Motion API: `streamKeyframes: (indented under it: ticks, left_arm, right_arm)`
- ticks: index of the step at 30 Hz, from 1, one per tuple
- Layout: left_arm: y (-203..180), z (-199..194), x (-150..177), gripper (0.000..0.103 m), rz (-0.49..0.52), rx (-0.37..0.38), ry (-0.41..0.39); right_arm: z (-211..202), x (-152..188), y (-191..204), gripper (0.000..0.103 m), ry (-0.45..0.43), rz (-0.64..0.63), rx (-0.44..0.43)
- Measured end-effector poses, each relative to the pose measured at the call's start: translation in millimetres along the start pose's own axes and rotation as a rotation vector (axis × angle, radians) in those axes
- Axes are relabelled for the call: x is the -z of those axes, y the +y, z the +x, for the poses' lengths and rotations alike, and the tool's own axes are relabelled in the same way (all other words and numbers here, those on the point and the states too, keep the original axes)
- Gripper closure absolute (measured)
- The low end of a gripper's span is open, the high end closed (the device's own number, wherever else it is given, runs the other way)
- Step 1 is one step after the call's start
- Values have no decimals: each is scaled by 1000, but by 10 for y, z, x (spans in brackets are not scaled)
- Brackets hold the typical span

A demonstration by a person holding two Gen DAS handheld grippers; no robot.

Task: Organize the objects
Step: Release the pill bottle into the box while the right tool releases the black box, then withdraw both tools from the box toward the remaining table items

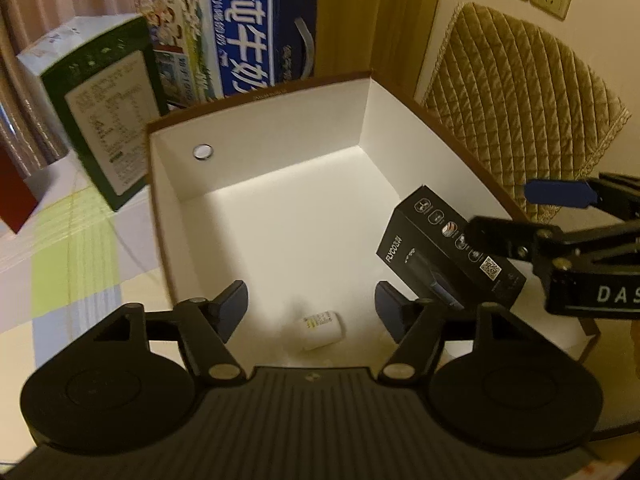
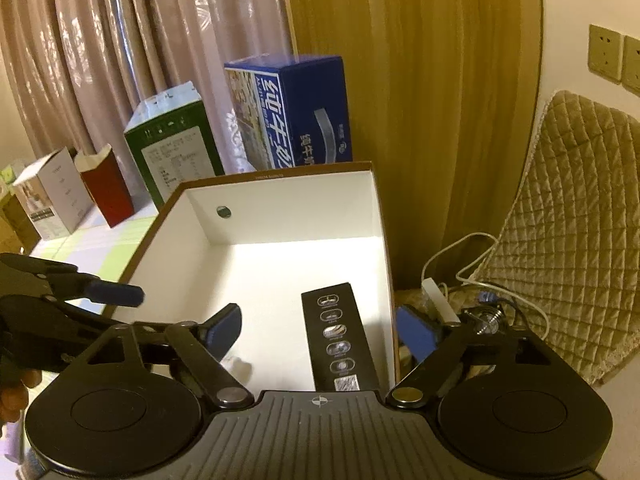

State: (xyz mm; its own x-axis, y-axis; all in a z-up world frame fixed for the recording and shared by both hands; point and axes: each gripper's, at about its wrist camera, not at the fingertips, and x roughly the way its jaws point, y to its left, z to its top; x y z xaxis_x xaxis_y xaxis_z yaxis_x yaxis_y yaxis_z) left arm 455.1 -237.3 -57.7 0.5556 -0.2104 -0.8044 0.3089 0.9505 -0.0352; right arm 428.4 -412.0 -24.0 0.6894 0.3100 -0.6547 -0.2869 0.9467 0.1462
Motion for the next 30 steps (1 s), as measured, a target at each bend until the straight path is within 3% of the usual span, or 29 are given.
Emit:
streamKeyframes:
  ticks: [11,30]
  left_arm:
    - [136,-578,158,25,-54,-12,-71]
    - [174,-1331,695,22,-121,-43,-90]
  right_arm:
    - [-403,151,65,2,-17,48,-20]
    - [-1002,442,390,2,-29,67,-69]
